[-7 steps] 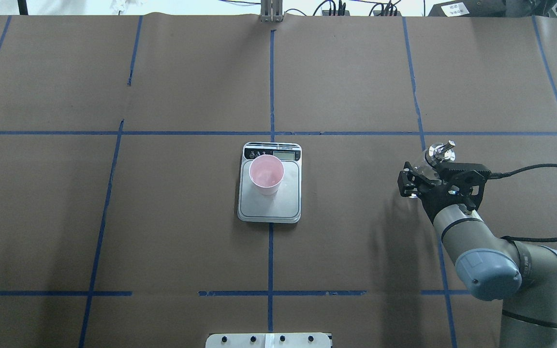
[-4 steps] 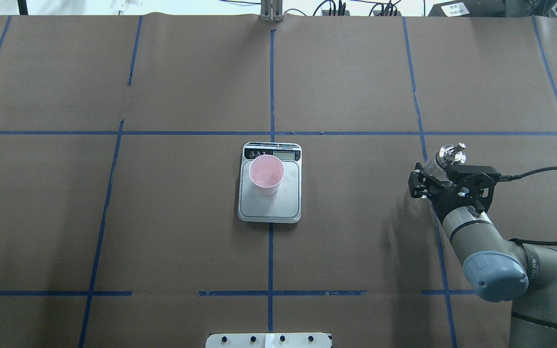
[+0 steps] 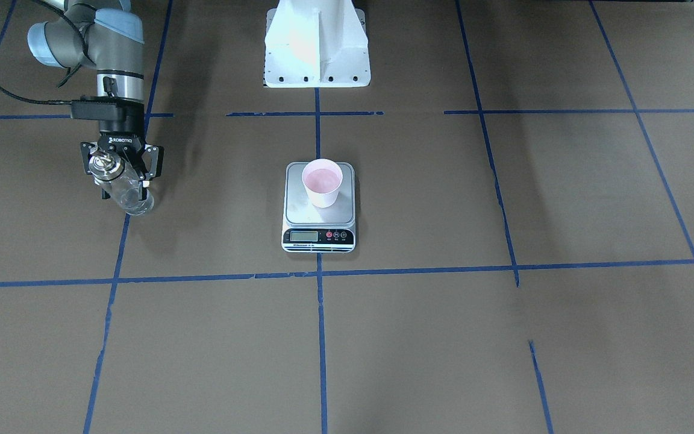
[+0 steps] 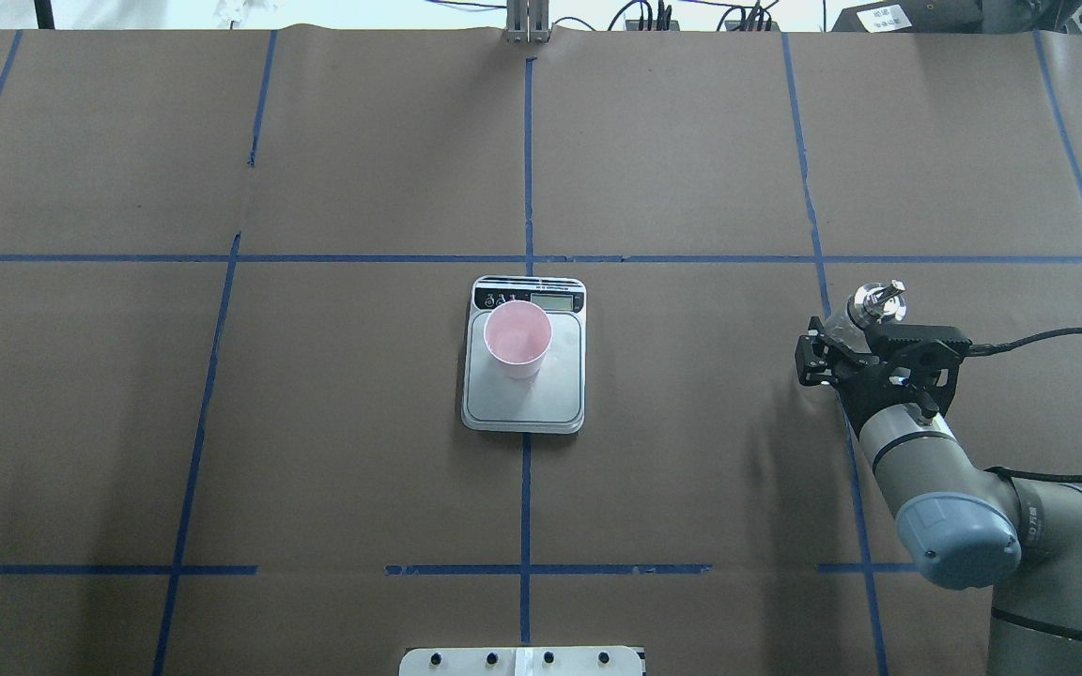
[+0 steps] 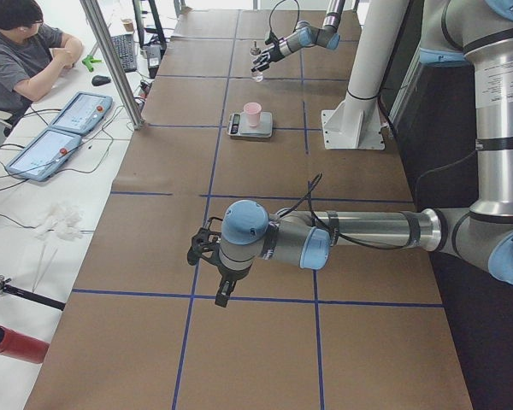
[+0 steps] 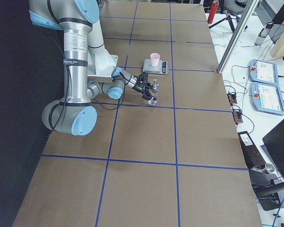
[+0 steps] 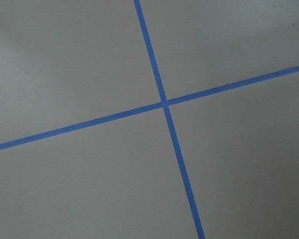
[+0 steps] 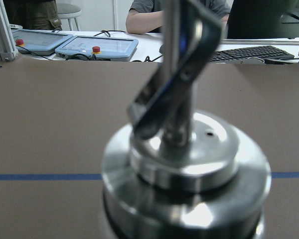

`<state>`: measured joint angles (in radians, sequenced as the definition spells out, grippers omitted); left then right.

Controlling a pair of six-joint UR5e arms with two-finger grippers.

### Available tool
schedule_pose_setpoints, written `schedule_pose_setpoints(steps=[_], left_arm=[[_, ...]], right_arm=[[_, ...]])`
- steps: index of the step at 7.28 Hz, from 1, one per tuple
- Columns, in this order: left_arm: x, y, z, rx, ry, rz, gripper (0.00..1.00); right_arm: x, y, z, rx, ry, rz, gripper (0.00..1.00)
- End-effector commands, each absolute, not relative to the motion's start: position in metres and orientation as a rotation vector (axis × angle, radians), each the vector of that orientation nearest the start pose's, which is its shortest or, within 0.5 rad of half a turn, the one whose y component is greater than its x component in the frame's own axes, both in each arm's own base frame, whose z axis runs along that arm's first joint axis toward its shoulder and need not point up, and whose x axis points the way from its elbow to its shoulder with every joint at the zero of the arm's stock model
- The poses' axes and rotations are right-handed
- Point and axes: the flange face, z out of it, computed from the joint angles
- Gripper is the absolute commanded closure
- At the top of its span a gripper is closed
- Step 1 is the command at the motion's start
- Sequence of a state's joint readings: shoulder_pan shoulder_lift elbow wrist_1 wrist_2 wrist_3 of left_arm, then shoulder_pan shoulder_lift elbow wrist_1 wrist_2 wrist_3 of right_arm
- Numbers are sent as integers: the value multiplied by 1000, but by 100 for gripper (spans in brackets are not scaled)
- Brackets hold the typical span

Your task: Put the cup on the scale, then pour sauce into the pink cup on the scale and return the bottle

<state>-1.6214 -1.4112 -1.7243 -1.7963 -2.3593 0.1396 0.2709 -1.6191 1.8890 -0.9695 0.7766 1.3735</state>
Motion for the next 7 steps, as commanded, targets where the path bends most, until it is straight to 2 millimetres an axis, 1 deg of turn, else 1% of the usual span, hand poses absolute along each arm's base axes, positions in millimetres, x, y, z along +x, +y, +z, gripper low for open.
schedule_pose_setpoints(steps=[1, 3, 5, 6, 7], left_arm=[[-85, -434, 631, 282, 763, 170, 0], [-85, -433, 632, 280, 763, 170, 0], [-85, -433, 632, 280, 763, 170, 0], [-85, -433, 632, 280, 763, 170, 0], [-85, -433, 632, 280, 763, 170, 0]], right_arm=[[-408, -319, 449, 923, -635, 405, 100], [-410, -319, 451, 922, -632, 406, 100], [-412, -319, 460, 918, -618, 400, 100], [-413, -318, 459, 917, -621, 401, 99], [-414, -318, 459, 917, -622, 399, 92]])
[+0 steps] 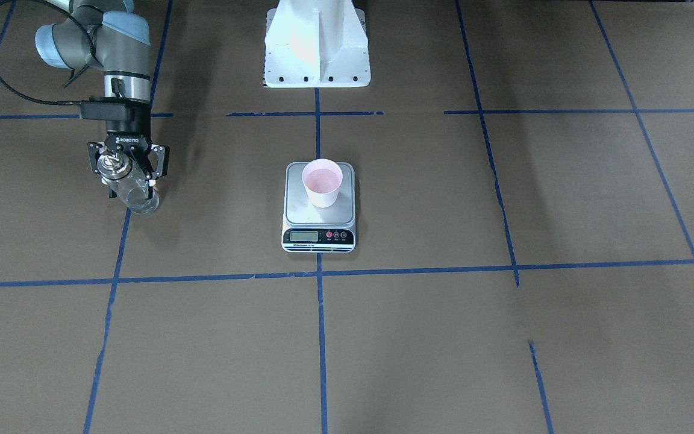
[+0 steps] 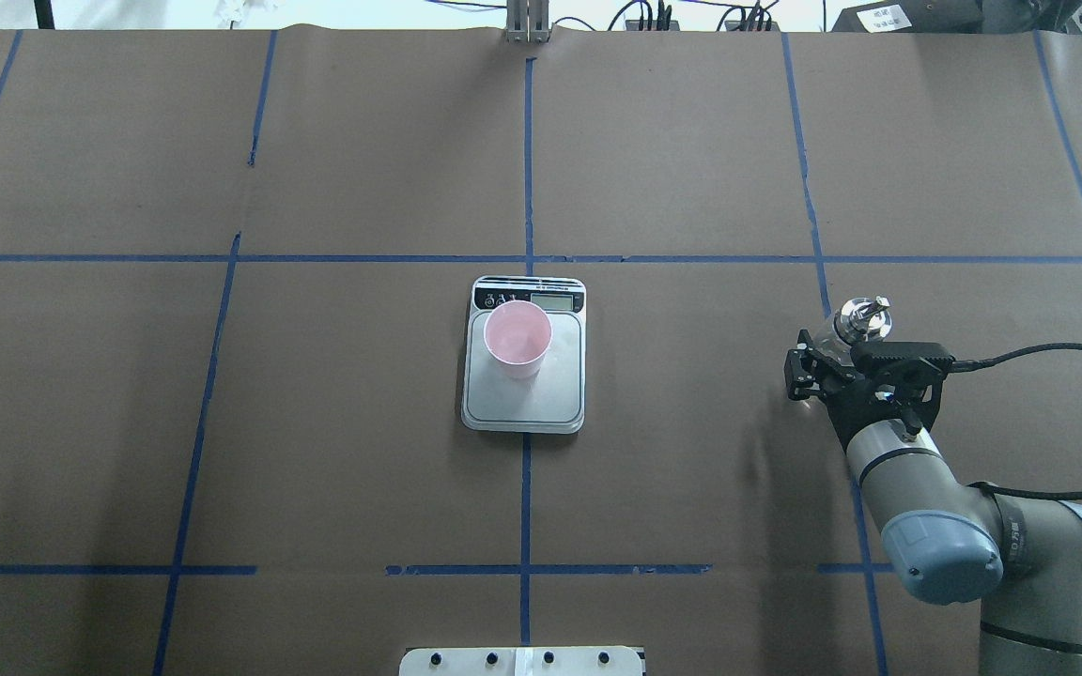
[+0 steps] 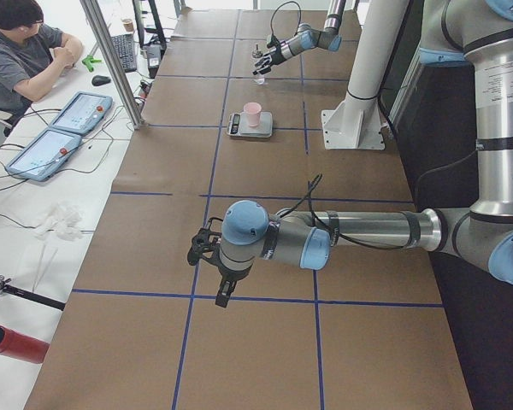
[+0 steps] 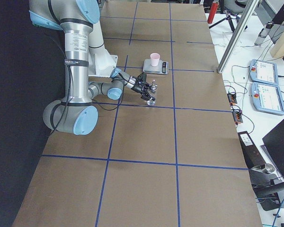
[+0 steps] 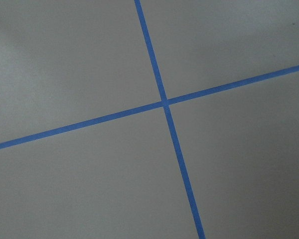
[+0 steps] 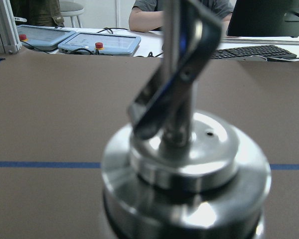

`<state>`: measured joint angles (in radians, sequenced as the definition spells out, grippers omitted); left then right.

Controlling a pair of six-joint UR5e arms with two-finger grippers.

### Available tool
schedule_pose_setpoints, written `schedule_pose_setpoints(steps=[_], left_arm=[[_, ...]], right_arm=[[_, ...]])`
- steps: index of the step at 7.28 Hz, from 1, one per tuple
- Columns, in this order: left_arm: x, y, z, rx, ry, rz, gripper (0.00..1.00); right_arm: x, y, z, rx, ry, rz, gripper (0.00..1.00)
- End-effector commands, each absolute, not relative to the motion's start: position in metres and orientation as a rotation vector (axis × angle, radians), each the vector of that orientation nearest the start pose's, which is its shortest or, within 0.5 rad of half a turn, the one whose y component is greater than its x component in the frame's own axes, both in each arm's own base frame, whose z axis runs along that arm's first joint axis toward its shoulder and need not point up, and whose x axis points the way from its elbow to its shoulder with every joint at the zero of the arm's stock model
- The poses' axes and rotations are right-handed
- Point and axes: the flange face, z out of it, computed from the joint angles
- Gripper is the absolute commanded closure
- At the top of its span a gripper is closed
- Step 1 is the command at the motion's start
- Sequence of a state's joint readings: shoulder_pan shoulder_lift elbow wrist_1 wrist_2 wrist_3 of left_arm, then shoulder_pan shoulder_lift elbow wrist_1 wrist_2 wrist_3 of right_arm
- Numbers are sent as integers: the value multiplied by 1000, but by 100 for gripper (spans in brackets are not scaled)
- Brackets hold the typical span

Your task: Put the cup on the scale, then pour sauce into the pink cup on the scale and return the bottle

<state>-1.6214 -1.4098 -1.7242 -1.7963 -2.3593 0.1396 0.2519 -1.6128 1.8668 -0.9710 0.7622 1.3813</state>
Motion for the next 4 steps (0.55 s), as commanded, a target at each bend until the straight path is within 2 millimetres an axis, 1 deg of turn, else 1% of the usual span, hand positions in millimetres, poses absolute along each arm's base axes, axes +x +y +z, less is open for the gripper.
schedule_pose_setpoints(steps=[1, 2, 3, 4], left_arm=[[-85, -433, 632, 280, 763, 170, 0], [-85, -433, 633, 279, 763, 169, 0], [-85, -433, 633, 279, 763, 169, 0], [-85, -433, 632, 280, 763, 170, 0]], right_arm=[[-414, -318, 459, 917, -623, 400, 83], [-414, -318, 458, 917, -625, 400, 66], [-414, -318, 458, 917, -625, 400, 44], [-414, -318, 458, 917, -625, 400, 38]])
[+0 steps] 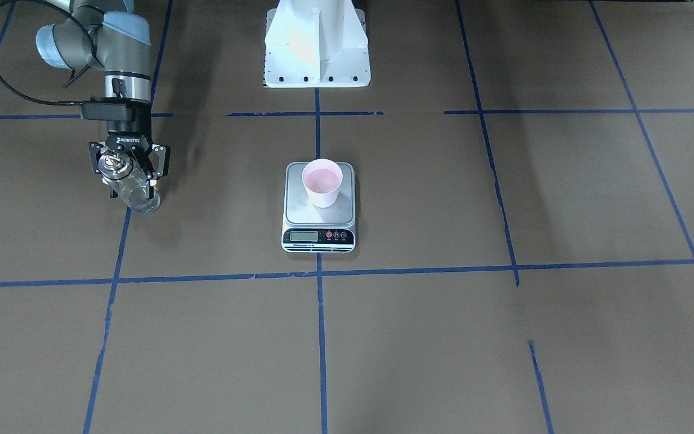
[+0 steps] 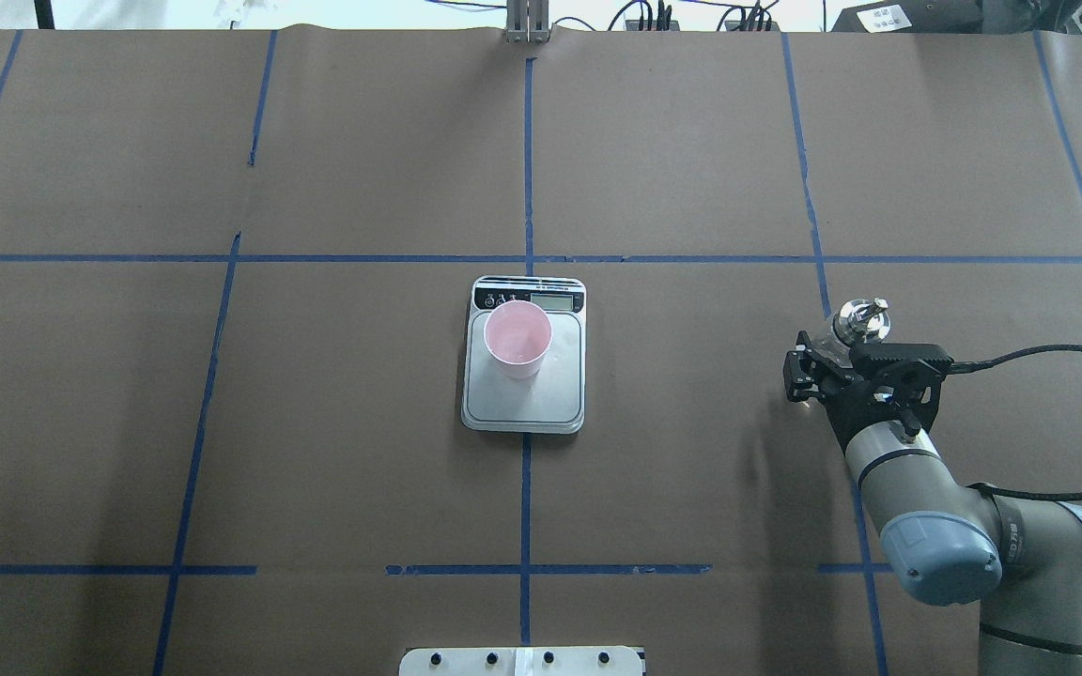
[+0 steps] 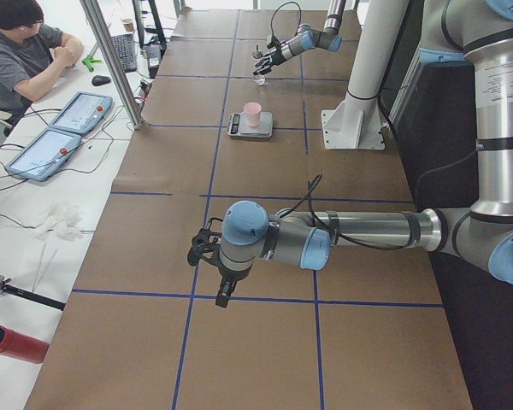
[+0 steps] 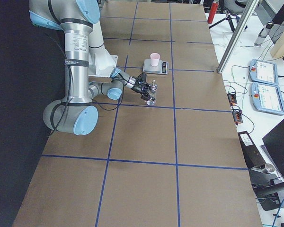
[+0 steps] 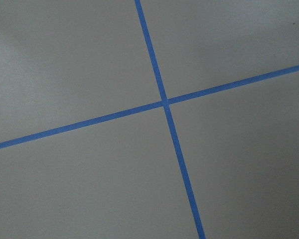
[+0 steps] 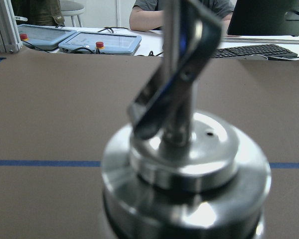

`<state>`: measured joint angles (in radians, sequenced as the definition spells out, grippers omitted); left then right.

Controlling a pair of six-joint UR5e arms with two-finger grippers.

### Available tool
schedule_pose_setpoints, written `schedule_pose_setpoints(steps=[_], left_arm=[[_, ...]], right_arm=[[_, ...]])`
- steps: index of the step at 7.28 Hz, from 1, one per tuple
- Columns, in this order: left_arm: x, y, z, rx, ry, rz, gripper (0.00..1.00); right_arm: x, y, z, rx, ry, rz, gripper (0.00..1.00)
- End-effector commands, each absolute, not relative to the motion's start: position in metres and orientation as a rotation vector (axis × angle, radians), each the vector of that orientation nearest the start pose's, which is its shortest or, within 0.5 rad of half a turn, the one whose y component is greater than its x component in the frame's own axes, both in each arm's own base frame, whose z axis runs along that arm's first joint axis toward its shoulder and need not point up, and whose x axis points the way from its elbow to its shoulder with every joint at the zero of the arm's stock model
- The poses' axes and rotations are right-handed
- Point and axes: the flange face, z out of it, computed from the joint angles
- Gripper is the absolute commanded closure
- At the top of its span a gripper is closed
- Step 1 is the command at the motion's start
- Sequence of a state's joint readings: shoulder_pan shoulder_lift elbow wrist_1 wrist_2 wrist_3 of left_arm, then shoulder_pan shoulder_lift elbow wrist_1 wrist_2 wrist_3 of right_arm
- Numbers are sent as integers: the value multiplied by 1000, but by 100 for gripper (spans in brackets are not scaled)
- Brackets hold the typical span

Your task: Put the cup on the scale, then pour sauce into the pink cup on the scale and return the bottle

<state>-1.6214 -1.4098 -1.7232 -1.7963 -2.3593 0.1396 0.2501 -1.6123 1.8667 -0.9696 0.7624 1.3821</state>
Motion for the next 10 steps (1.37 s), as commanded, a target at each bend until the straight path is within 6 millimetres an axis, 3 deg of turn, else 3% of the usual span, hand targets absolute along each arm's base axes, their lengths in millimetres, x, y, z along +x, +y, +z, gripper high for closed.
schedule_pose_setpoints(steps=[1, 2, 7, 10], left_arm=[[-85, -433, 633, 279, 763, 169, 0], [-85, -433, 632, 280, 763, 170, 0], [-85, -433, 632, 280, 763, 170, 0], [-85, -433, 632, 280, 763, 170, 0]], right_arm=[[-413, -318, 458, 918, -625, 402, 21], [-413, -318, 458, 918, -627, 406, 0], [-414, -316, 458, 922, -629, 410, 0], [-425, -290, 452, 960, -650, 394, 0]])
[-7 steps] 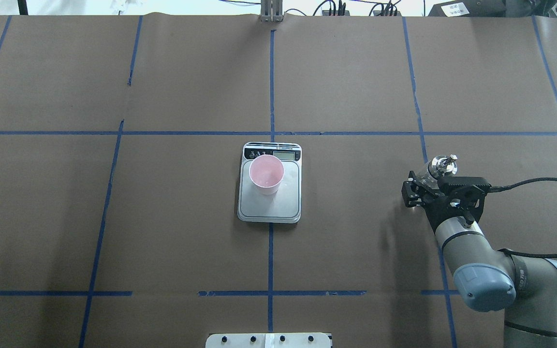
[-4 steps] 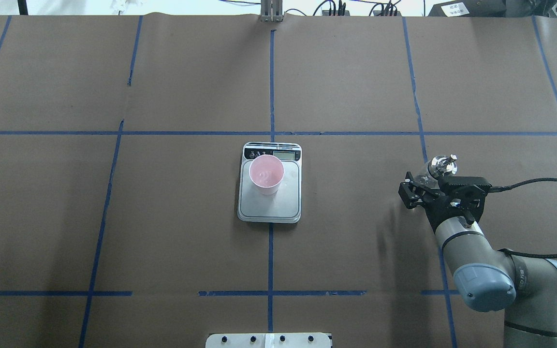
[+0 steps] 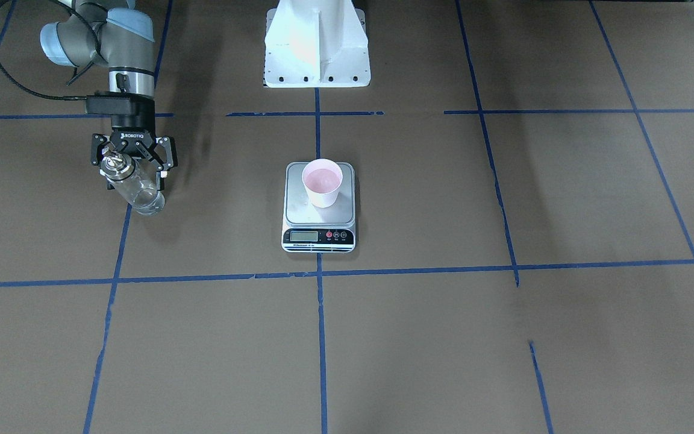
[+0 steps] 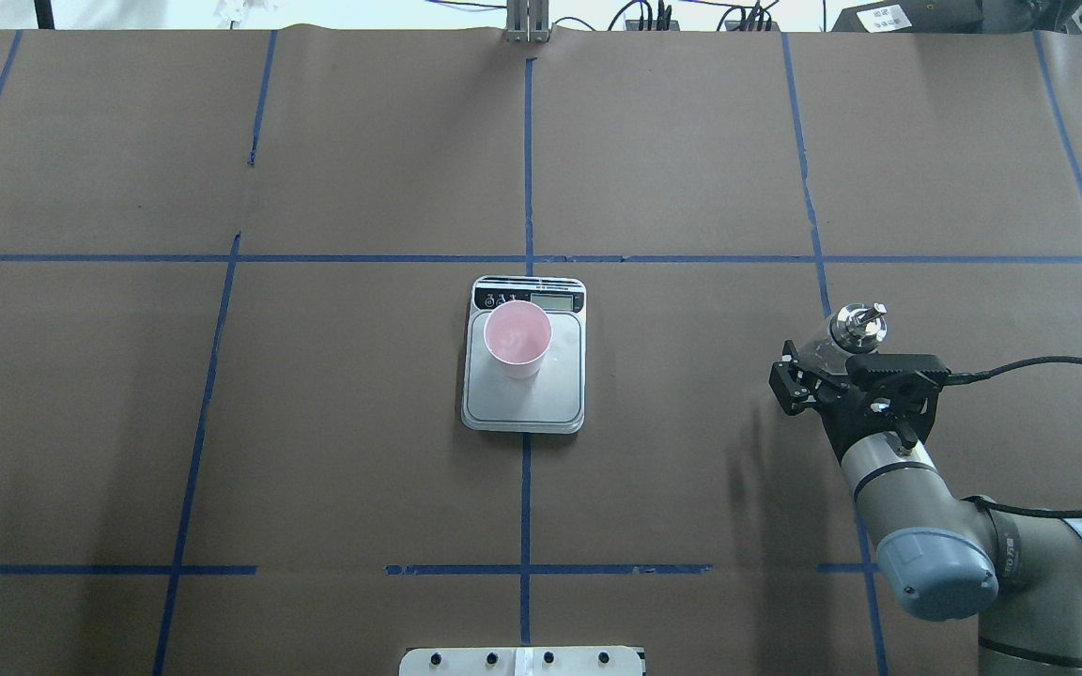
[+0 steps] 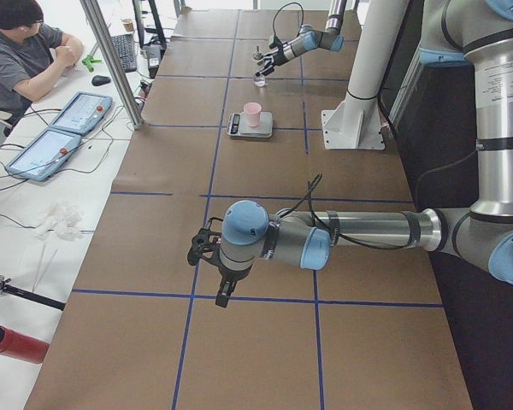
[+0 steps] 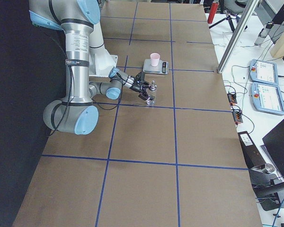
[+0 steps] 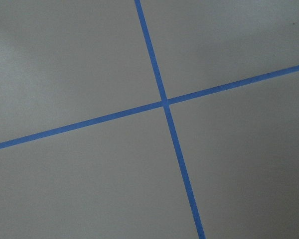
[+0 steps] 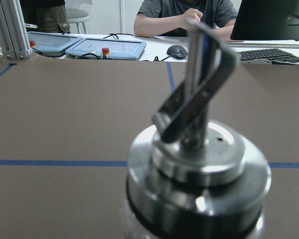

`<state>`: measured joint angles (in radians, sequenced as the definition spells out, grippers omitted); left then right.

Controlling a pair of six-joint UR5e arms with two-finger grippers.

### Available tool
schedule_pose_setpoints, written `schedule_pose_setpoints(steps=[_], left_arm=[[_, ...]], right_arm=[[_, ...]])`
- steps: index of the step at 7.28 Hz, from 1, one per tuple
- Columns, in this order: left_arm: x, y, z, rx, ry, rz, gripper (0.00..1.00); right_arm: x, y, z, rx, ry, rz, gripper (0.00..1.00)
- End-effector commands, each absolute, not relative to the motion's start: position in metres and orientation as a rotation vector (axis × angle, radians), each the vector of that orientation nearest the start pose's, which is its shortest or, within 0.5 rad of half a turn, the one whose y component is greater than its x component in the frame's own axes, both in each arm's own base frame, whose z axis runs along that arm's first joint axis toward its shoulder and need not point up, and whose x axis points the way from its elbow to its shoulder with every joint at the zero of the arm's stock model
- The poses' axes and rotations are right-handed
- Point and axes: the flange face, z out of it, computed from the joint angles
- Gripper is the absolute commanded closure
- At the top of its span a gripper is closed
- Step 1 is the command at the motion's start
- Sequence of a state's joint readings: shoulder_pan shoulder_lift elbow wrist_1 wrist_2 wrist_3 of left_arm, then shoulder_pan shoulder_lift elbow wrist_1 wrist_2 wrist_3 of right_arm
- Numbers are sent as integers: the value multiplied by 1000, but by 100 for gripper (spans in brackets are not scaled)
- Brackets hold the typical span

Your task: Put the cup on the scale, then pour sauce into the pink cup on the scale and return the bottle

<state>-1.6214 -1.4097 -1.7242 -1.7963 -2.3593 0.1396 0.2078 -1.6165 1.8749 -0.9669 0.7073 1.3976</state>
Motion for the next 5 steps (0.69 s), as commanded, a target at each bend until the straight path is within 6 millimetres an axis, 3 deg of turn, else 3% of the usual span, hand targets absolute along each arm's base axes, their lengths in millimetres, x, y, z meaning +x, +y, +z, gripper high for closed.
schedule_pose_setpoints(steps=[1, 5], left_arm=[[-85, -433, 633, 279, 763, 169, 0], [-83, -432, 633, 277, 763, 174, 0]], right_arm=[[-431, -279, 451, 965, -665, 398, 0], [-424, -231, 460, 996, -694, 371, 0]])
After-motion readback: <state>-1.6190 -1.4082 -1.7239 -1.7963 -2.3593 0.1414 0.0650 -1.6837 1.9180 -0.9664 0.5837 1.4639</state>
